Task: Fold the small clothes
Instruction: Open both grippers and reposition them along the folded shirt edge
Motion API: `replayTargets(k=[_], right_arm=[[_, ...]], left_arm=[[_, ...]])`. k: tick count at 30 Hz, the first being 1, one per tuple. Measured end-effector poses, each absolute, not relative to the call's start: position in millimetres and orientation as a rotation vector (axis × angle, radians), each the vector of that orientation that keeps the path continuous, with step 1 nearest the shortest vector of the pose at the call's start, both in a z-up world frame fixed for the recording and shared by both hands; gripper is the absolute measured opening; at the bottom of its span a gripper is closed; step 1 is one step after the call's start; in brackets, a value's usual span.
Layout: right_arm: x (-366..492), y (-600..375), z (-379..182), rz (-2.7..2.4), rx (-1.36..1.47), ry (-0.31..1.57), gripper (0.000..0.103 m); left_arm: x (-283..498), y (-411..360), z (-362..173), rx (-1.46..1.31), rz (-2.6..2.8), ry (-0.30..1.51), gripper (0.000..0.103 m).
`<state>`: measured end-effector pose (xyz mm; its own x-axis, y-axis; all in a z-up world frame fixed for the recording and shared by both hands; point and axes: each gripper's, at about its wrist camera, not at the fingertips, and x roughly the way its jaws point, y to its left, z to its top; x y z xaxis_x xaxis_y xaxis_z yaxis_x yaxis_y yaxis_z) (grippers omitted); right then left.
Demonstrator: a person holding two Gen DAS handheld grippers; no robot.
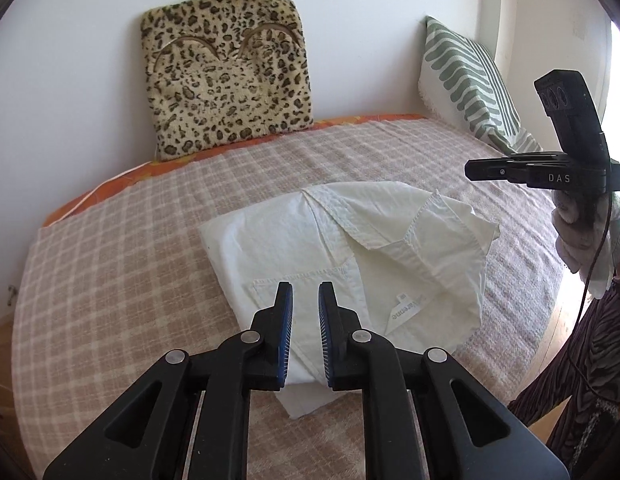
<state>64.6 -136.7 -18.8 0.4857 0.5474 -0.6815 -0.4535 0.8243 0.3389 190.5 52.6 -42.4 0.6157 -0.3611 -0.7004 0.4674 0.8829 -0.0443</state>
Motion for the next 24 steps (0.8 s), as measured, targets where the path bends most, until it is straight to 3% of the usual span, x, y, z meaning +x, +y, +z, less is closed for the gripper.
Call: replayTargets(k=[10, 16, 24], right_arm=[[122, -56, -73, 0.622, 0.115, 1.021, 0.01], [112, -56, -120, 0.64, 0.128, 1.097, 0.01], [117, -71, -88, 0.701, 0.202, 1.024, 0.01]], left_arm=[[250, 52, -83, 0.038, -0.482, 0.917, 0.014], [234, 60, -114, 0.029, -0.521, 0.933, 0.014], [231, 76, -96, -0.08, -0.515, 0.92, 0.014]])
